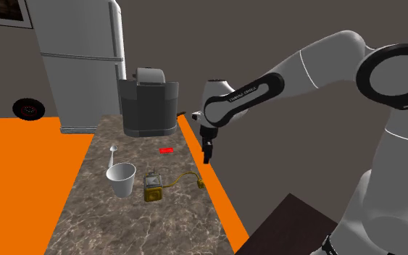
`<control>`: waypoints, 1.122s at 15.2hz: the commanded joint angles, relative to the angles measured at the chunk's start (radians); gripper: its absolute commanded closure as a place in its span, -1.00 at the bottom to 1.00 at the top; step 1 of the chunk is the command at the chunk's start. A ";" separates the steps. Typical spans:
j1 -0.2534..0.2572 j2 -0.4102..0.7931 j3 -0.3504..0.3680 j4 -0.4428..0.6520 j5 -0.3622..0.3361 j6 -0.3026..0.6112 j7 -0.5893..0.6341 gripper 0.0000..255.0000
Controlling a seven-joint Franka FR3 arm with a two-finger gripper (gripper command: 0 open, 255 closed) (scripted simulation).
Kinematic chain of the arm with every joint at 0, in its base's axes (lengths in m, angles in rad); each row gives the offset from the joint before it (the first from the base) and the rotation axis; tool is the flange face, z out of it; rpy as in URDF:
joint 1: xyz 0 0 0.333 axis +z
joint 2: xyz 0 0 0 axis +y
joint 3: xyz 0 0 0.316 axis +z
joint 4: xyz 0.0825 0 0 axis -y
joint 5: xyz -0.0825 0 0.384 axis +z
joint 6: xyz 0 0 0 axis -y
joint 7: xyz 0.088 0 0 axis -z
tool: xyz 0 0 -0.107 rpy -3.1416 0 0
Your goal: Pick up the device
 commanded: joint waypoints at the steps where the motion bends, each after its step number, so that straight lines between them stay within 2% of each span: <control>1: 0.002 0.074 0.009 0.051 0.004 0.021 -0.048 -1.00; 7: 0.016 0.289 0.048 0.222 -0.004 0.060 -0.154 -1.00; 14: 0.046 0.539 0.092 0.462 -0.039 0.064 -0.258 -1.00; 17: 0.050 0.579 0.094 0.486 -0.043 0.079 -0.266 -1.00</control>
